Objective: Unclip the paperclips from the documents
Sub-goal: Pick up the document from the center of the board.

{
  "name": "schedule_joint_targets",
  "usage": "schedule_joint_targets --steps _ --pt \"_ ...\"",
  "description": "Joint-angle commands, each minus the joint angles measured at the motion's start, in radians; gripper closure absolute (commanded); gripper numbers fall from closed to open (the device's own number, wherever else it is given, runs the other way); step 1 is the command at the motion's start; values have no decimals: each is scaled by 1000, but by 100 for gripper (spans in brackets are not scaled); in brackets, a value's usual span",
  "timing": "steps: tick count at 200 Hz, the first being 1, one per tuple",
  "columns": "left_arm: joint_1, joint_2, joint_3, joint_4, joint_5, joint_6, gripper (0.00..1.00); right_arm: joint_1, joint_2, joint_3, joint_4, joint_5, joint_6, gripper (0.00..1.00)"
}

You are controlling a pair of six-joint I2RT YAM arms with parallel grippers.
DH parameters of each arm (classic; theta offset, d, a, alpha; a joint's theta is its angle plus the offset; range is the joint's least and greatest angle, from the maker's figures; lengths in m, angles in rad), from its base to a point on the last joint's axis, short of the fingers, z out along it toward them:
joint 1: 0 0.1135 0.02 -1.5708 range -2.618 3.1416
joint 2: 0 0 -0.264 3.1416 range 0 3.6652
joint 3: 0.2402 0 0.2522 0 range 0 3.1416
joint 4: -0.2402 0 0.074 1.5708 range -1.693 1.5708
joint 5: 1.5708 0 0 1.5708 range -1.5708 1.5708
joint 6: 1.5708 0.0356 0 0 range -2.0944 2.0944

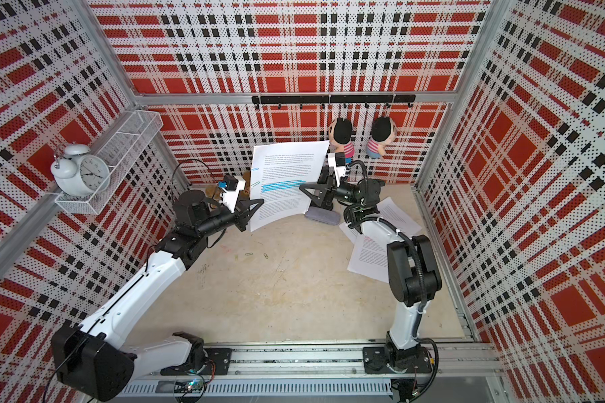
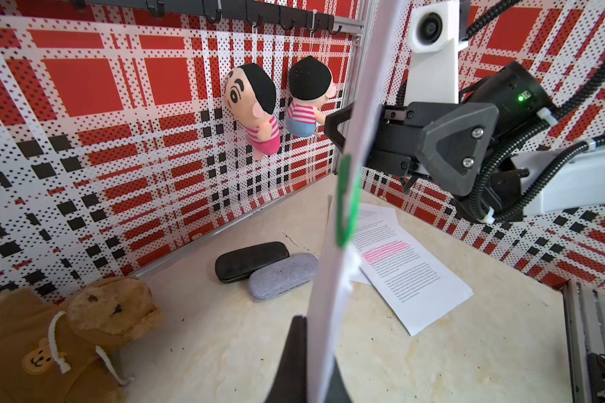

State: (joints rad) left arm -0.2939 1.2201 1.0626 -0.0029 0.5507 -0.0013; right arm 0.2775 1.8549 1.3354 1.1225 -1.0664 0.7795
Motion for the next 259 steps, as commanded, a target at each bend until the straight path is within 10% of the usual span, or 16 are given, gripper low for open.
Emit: schedule_joint_targets --steps 1,106,135,181,219,259 --pt "13 1 -11 66 28 -39 100 -11 -14 20 -45 -6 5 24" --pt "16 -7 -66 90 22 -77 100 -21 -71 24 -198 20 -43 58" --pt "16 -11 -78 107 13 -91 100 -22 -69 53 -256 22 -38 100" --pt "20 3 -70 116 24 -123 100 -22 -100 30 -278 25 -57 100" --pt "24 8 -58 160 14 -153 69 -21 -120 32 -306 -2 -69 100" --pt "34 41 38 171 17 -163 67 -21 -140 10 -358 -18 -100 100"
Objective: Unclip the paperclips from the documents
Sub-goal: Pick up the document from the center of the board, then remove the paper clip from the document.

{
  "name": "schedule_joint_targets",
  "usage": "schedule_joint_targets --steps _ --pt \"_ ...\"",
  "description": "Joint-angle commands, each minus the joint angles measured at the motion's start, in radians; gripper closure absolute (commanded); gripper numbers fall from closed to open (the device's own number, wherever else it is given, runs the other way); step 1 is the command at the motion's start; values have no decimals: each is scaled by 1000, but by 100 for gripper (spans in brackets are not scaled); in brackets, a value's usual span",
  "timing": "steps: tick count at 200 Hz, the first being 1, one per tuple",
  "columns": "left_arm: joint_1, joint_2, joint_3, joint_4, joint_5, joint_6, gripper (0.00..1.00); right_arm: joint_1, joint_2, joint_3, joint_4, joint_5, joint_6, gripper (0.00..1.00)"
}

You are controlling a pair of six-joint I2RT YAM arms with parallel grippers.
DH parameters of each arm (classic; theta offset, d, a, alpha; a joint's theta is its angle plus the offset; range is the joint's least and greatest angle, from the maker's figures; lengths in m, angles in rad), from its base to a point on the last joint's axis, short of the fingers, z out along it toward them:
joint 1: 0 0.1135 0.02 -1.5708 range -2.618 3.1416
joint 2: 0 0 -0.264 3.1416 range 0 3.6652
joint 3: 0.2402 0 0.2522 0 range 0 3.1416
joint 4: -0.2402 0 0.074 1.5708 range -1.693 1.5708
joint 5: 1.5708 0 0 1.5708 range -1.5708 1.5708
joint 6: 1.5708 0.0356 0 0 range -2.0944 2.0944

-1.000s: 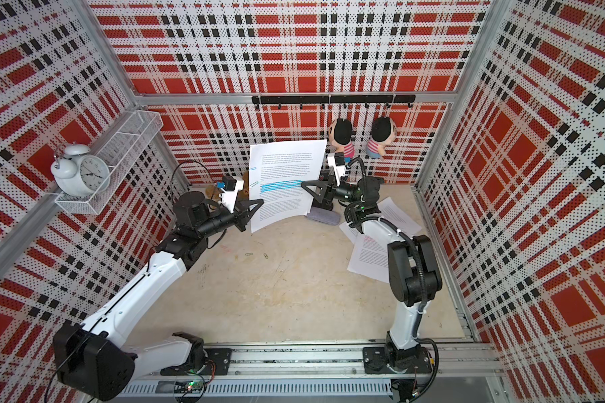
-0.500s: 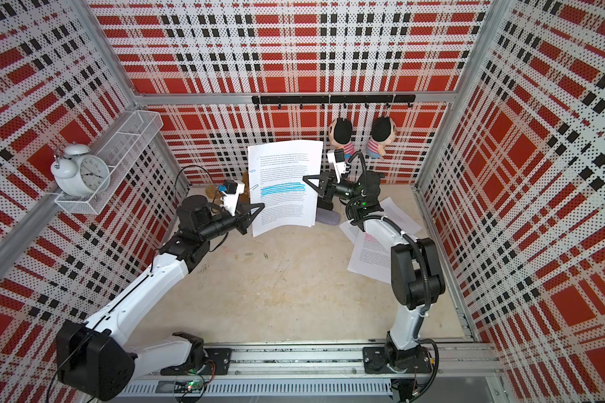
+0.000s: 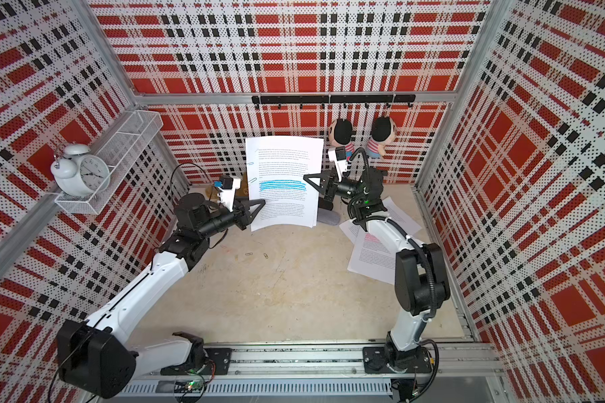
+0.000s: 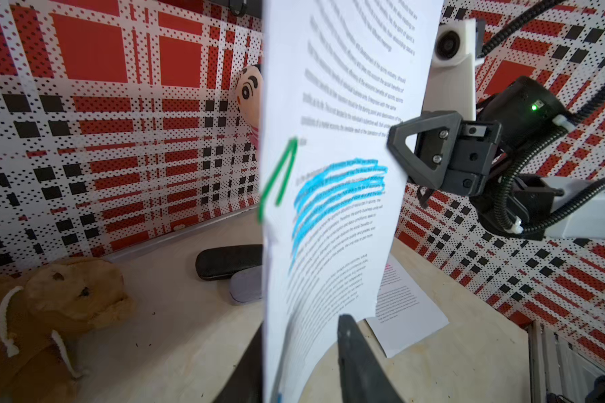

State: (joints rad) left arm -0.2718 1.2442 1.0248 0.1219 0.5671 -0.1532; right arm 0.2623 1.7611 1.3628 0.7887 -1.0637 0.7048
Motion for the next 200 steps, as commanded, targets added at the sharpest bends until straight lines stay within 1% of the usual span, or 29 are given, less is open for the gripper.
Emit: schedule_joint_targets --steps 1,49,71,75,99,121,142,151,161,183,200 --pt "11 18 79 46 1 -11 68 -5 -46 -18 -25 -21 -26 100" --pt "17 56 172 65 14 -29 71 -5 -74 -43 -131 -25 -117 100" --pt "17 71 200 80 17 -35 76 -5 -80 -52 -136 -28 -116 100" --pt "47 76 206 79 19 -35 77 -6 -80 -54 -135 -31 -117 100" --pt "50 95 228 69 42 -43 78 -5 -85 -62 -137 -35 -116 100" --pt "53 85 207 81 37 -46 78 -5 -92 -66 -141 -36 -112 100" --pt "56 82 194 80 39 -46 89 -5 -97 -71 -146 -36 -111 100" --pt "57 85 193 76 44 -46 90 -5 -97 -73 -146 -36 -109 100" --pt "60 87 191 73 49 -47 89 -6 -98 -73 -144 -36 -107 100" --pt "62 91 188 69 58 -49 82 -5 -98 -71 -135 -32 -103 100" --pt "65 93 188 57 62 -45 79 -5 -98 -64 -134 -32 -99 100"
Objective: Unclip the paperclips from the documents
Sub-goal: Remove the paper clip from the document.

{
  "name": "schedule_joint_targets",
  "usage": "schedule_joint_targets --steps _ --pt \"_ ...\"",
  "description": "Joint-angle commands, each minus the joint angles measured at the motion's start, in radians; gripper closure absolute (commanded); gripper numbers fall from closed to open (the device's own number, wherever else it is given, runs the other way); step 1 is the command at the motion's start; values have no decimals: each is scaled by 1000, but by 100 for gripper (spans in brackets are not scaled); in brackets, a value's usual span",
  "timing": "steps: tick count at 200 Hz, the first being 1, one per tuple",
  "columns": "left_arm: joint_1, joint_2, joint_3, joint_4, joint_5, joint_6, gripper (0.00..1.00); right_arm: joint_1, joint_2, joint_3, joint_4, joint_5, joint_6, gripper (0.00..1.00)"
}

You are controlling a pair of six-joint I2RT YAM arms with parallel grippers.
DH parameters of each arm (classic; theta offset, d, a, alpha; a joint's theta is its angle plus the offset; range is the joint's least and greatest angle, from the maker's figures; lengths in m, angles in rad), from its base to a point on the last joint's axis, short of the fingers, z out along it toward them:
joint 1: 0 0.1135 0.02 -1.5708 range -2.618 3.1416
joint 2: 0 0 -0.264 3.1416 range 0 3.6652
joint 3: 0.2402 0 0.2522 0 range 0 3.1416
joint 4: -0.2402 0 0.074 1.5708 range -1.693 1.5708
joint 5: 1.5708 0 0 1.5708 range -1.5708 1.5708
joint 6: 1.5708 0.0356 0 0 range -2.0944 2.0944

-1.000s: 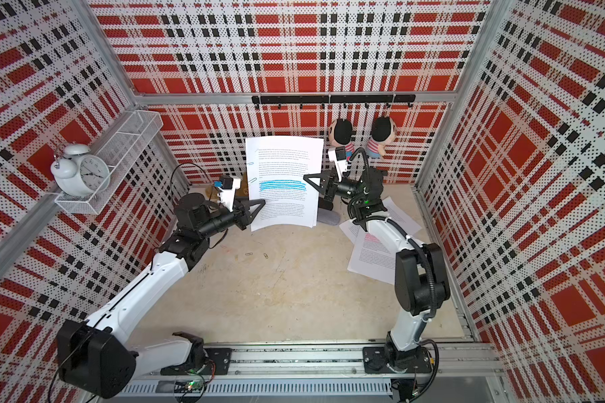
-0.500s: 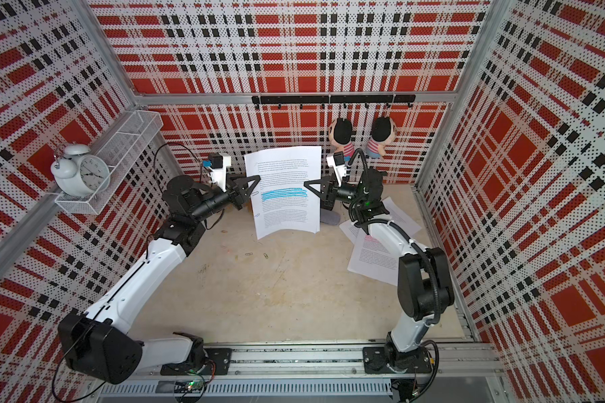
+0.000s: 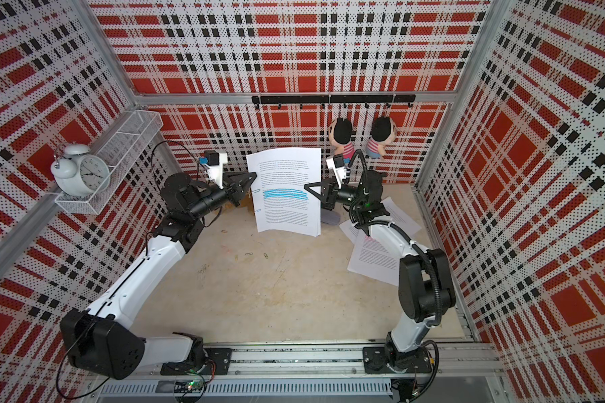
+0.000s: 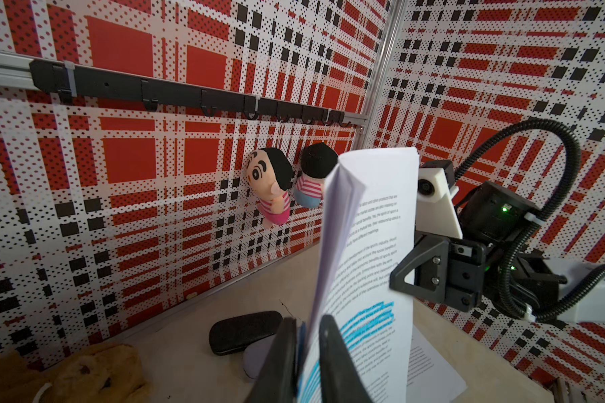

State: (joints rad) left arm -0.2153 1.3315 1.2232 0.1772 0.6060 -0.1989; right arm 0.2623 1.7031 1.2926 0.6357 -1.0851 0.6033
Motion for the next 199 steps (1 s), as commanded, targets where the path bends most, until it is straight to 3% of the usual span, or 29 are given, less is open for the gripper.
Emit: schedule_joint_targets --steps 1,29,60,120,199 --pt "7 6 -10 0 22 1 79 -5 -40 5 18 -10 3 100" --pt "20 -1 -10 -9 20 7 80 -6 -40 5 16 -9 4 100" --pt "30 -5 -10 -14 26 7 100 -7 -40 -6 15 -9 4 100" --pt "62 -16 -14 -55 15 10 100 -37 -46 -35 -42 39 -5 100" --pt "140 -70 -79 -95 14 17 100 -118 -93 -151 59 92 96 100"
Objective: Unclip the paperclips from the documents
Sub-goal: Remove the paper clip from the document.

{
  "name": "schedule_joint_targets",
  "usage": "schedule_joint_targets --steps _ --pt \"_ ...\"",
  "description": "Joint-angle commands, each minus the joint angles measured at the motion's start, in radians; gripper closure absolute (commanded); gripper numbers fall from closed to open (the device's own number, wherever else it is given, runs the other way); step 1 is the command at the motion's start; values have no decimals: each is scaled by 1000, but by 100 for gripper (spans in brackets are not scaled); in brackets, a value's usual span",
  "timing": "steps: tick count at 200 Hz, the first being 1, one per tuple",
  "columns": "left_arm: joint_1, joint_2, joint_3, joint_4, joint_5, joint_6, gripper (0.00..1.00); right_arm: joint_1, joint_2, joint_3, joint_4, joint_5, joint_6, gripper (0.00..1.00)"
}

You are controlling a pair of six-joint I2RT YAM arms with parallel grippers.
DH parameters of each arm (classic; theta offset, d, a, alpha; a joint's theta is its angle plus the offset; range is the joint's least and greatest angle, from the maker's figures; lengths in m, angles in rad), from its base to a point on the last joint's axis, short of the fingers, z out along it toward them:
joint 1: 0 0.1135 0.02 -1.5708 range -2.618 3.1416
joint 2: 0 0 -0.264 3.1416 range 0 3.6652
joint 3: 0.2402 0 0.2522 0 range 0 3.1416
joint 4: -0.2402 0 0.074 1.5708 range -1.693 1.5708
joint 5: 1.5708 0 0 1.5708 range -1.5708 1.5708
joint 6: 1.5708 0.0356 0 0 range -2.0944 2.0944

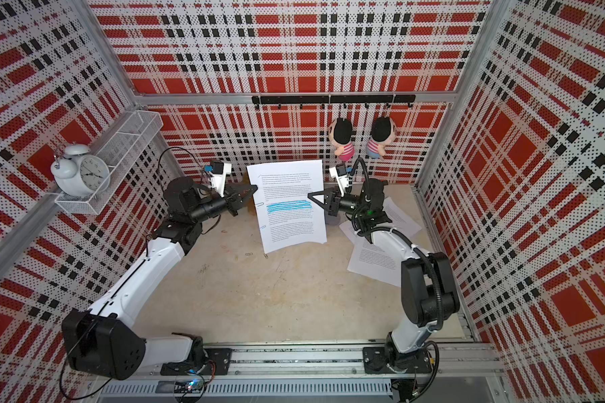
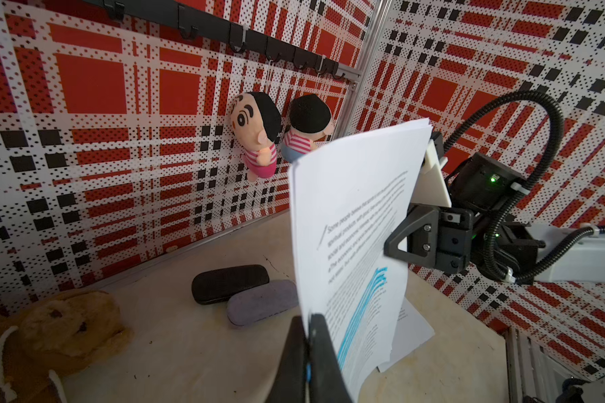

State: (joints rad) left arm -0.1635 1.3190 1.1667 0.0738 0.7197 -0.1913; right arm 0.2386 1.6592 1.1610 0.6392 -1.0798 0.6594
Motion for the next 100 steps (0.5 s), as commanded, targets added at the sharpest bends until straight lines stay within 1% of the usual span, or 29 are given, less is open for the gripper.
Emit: schedule_joint_targets --steps 1,46,100 --pt "88 -58 -24 9 -100 8 100 -94 -49 -20 57 87 41 100" --pt "101 -74 -48 14 -91 -6 100 -101 -56 -54 116 113 89 100" --pt "143 -93 -40 3 -57 -13 100 -134 -40 -61 154 101 138 100"
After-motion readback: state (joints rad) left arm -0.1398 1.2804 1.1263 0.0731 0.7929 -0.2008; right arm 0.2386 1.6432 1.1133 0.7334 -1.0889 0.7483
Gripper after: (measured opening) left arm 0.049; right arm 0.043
